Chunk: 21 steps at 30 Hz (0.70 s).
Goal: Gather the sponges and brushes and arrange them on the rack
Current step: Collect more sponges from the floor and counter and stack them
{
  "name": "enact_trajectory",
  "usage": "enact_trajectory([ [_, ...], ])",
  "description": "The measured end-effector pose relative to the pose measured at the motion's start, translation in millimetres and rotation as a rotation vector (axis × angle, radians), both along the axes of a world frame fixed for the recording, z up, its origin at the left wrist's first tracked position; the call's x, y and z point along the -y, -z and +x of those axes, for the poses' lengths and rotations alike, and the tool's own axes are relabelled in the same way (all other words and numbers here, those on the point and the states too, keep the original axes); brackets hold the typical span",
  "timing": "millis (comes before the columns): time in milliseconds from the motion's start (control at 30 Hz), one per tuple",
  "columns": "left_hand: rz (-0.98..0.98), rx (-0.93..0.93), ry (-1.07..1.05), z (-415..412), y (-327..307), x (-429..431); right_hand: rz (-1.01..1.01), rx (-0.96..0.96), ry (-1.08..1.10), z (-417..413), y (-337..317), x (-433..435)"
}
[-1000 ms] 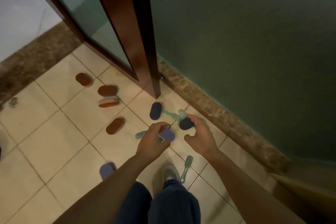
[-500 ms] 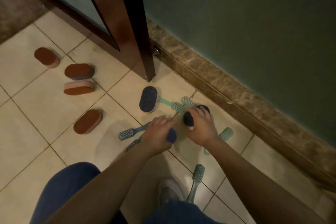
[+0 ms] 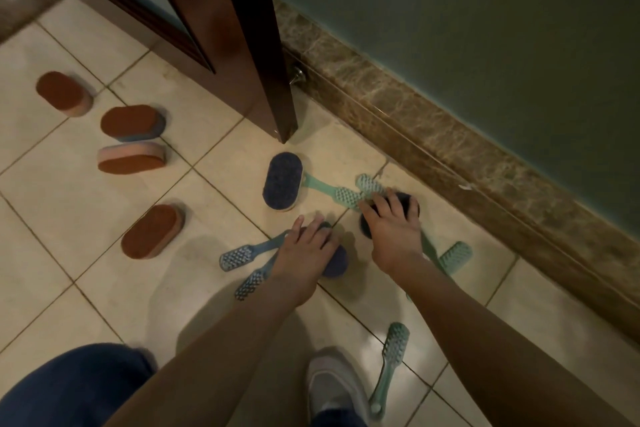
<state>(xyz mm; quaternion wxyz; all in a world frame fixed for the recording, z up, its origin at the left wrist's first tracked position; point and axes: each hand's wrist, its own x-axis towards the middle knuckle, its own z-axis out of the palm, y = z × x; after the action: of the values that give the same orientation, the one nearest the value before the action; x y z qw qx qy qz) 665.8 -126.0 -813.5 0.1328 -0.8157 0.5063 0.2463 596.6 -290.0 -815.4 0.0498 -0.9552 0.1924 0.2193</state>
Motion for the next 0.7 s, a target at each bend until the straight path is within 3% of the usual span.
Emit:
enact_trajectory([
  [167,-0.174,-0.061,-0.200,3.1,-3.9,-8.6,-0.006,0.090,-0.032,-1.5,-1.6,0.8],
  [267,-0.357,-0.072,-0.386,4.8,-12.5,-8.4,0.055,0.246,0.057,0.0,-15.0,-1.0],
  [367,-0.511,-0.175,-0.629,6.8,-28.2,-2.8,0.228,0.360,0.302,9.0,-39.3,-5.5],
  [533,-0.622,-0.425,-0.980,13.1,-71.2,17.6,0.824,0.480,0.951,22.3,-91.2,-10.3],
  [633,-0.714,-0.618,-1.229,17.1,-99.4,30.1,0.960,0.527,1.096,25.5,-111.1,-11.6],
  [700,-0.769,-0.681,-1.287,18.4,-113.4,34.9,0.979,0.542,1.124,27.3,-125.9,-13.7],
])
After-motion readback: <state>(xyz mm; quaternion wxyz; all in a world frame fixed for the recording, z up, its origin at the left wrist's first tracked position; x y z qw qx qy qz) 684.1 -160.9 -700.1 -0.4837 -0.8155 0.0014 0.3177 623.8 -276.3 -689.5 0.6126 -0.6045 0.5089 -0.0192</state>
